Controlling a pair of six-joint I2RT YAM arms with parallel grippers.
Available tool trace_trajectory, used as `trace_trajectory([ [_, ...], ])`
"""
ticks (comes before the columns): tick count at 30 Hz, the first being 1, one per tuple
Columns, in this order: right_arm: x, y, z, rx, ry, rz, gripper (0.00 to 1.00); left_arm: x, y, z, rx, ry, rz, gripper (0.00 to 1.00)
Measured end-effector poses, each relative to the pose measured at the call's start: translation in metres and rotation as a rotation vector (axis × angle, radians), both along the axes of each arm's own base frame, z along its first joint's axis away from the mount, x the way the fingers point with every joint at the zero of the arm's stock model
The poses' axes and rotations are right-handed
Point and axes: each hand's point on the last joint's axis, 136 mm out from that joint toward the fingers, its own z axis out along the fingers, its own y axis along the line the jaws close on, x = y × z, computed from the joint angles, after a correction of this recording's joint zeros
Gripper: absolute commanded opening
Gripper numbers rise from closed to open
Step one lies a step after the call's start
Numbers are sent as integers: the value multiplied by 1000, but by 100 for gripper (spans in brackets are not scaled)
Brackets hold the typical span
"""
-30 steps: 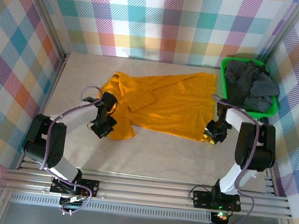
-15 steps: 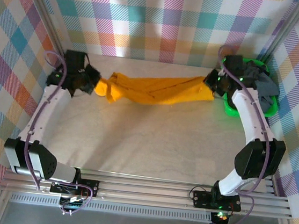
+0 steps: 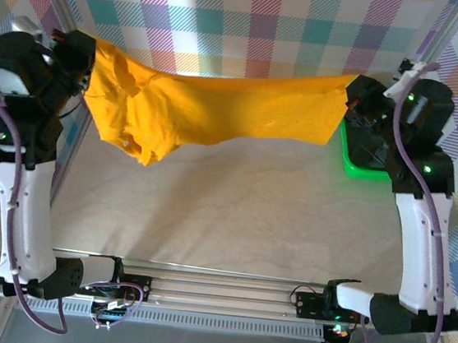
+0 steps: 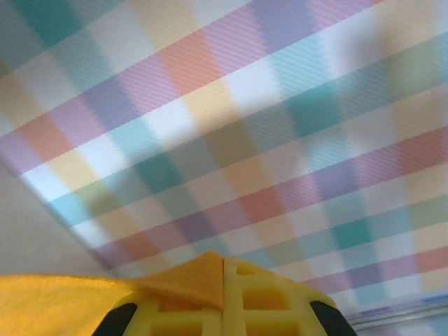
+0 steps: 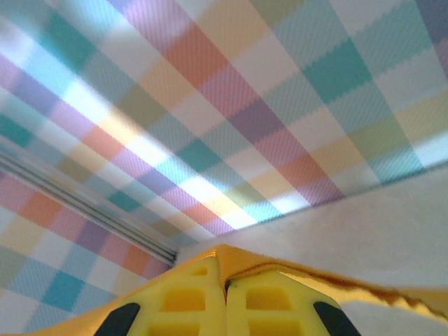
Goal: Fold and stack the t-shirts
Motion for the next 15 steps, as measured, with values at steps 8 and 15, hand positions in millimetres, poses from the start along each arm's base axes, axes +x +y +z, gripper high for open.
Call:
trace_trajectory([
  [8,43,25,-14,98,77,103,0,50,-1,6,-35,-1,-30,0],
  [15,139,48,-91,123,287,160,0,191,14,-107,-98,269,-60,0],
])
